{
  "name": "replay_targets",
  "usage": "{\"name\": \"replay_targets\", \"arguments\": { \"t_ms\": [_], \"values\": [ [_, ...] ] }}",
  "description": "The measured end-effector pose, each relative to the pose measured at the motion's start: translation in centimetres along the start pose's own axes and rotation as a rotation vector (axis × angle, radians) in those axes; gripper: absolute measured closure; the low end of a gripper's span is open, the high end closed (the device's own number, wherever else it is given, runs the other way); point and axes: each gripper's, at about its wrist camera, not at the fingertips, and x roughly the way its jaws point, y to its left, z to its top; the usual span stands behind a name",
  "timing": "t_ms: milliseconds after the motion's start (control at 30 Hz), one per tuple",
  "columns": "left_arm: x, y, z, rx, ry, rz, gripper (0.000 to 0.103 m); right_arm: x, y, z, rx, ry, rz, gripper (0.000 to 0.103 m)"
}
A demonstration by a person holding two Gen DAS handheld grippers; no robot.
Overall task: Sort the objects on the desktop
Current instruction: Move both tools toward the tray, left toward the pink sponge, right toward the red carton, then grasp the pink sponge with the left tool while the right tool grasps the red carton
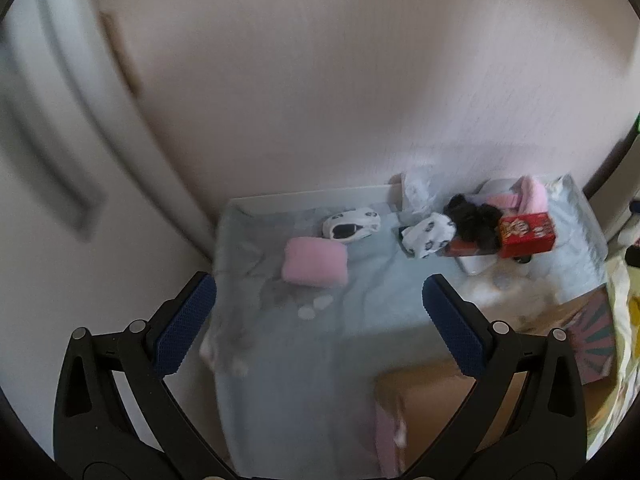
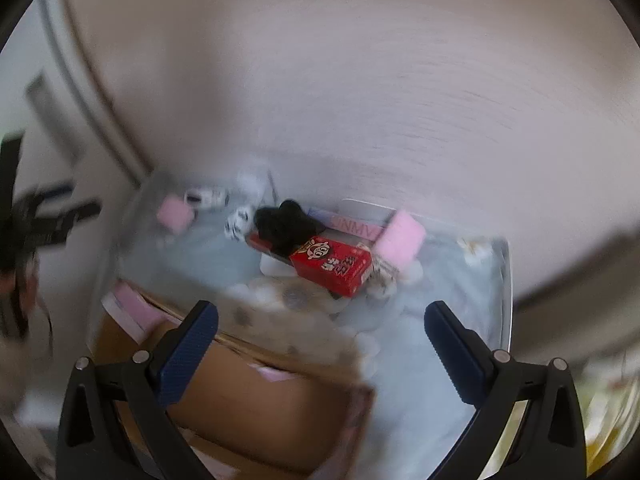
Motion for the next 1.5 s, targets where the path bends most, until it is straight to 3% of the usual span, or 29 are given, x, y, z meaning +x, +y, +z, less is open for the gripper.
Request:
{"name": "replay_targets", "arguments": {
  "t_ms": [133, 400, 633, 800, 867, 900, 933, 1000, 1300, 1500],
  "values": [
    [5.8, 0.2, 0.5, 0.013, 0.063, -0.028, 0.000, 4.8, -1.4, 1.5, -0.077, 0.069, 0.084, 0.000],
    [12.7, 0.0, 0.0, 0.046, 0.157, -0.008, 0.000, 11.9, -0.6, 4.2, -0.321, 0.169, 0.138, 0.001],
    [15.4, -0.4, -0.8, 0.044, 0.188, -0.004, 0.001, 16.4, 0.9, 5.3, -0.489, 0.298, 0.180, 0.028],
    [16.4, -0.3, -1.1, 0.032, 0.196, -0.018, 0.001, 18.8, 1.6, 5.1, -0.546, 0.374, 0.181, 0.028],
    [16.7, -0.2, -1.2, 0.025, 0.199, -0.028, 0.003, 19.4, 1.6, 5.0, -0.551, 0.392, 0.188, 0.037],
    [16.8, -0.1, -1.2, 0.022, 0.199, -0.034, 0.008, 19.6, 1.7, 4.9, -0.554, 0.404, 0.196, 0.043],
    [16.9, -0.1, -1.3, 0.017, 0.202, -0.047, 0.021, 19.9, 1.7, 4.8, -0.556, 0.414, 0.201, 0.052],
    [17.1, 0.0, -1.4, 0.011, 0.211, -0.057, 0.036, 20.1, 1.8, 4.7, -0.570, 0.423, 0.207, 0.054],
    [14.8, 0.8, -1.3, -0.015, 0.171, -0.078, 0.066, 19.1, 1.0, 5.2, -0.525, 0.395, 0.196, 0.055],
    [12.1, 1.0, -1.2, -0.025, 0.143, -0.080, 0.069, 17.3, 0.3, 5.7, -0.479, 0.366, 0.186, 0.055]
  ]
}}
